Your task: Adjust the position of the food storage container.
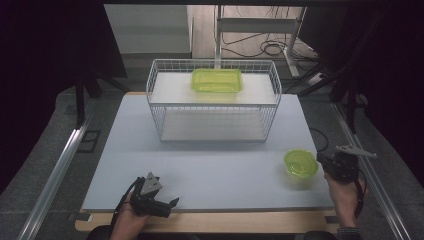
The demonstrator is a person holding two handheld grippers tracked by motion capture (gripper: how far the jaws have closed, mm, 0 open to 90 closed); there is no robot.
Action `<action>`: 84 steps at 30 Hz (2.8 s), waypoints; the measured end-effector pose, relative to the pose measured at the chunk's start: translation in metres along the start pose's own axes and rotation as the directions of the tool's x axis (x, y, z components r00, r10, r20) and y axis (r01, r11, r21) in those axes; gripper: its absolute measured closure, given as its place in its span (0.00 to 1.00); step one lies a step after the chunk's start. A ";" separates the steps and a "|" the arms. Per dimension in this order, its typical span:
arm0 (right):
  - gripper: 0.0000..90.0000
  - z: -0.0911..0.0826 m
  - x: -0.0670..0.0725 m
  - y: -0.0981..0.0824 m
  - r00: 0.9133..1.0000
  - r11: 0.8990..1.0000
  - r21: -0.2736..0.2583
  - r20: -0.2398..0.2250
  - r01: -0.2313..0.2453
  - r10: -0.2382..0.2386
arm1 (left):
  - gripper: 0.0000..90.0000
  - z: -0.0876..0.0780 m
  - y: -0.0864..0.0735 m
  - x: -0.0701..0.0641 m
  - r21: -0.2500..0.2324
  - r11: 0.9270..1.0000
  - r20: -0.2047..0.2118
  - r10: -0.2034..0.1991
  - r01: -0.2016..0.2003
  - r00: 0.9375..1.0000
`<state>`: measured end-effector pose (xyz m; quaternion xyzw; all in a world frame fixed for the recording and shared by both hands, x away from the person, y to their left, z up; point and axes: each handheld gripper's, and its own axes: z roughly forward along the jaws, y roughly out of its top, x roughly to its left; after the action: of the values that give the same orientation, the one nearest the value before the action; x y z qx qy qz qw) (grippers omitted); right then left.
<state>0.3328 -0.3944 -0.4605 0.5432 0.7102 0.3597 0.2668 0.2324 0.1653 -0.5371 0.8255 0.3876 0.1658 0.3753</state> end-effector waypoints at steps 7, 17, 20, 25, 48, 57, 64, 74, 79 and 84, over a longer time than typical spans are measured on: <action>0.99 0.010 -0.012 -0.009 1.000 0.999 0.044 0.007 -0.030 0.030 | 0.02 0.000 0.000 0.000 0.003 1.000 0.001 0.001 -0.001 1.000; 0.99 0.016 -0.002 -0.011 0.999 0.996 0.073 -0.018 -0.041 0.042 | 0.02 0.001 0.000 0.000 0.006 1.000 0.001 0.002 -0.002 1.000; 0.99 0.017 0.002 -0.010 0.999 0.996 0.077 -0.026 -0.045 0.047 | 0.02 0.001 0.000 0.000 0.005 1.000 0.000 -0.001 0.001 1.000; 0.99 0.019 0.016 -0.009 0.997 0.995 0.088 -0.059 -0.041 0.047 | 0.02 0.001 0.000 0.000 0.007 1.000 0.000 0.001 -0.001 1.000; 0.98 0.025 0.075 -0.008 0.979 0.991 0.117 -0.199 0.070 -0.046 | 0.02 0.001 0.000 0.000 0.012 1.000 -0.003 0.003 -0.003 1.000; 0.98 0.021 0.083 -0.025 0.967 0.976 0.184 -0.246 0.112 -0.065 | 0.02 0.001 -0.001 0.000 0.014 1.000 -0.004 0.004 -0.004 1.000; 0.98 0.028 0.098 -0.030 0.951 0.968 0.212 -0.301 0.131 -0.063 | 0.02 0.001 0.000 -0.001 0.019 1.000 -0.002 0.007 -0.007 1.000; 0.98 0.038 0.125 -0.028 0.918 0.965 0.209 -0.389 0.161 -0.069 | 0.02 0.002 0.000 -0.001 0.023 1.000 -0.006 0.011 -0.010 1.000; 0.98 0.050 0.143 -0.023 0.897 0.966 0.194 -0.437 0.172 -0.072 | 0.02 0.003 0.000 -0.001 0.026 1.000 -0.007 0.012 -0.011 1.000; 0.98 0.060 0.154 -0.019 0.881 0.962 0.195 -0.467 0.190 -0.080 | 0.02 0.003 0.000 -0.001 0.027 1.000 -0.008 0.010 -0.010 1.000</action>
<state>0.3264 -0.2360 -0.5101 0.4205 0.8265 0.3706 0.0517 0.2332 0.1636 -0.5391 0.8318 0.3870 0.1657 0.3619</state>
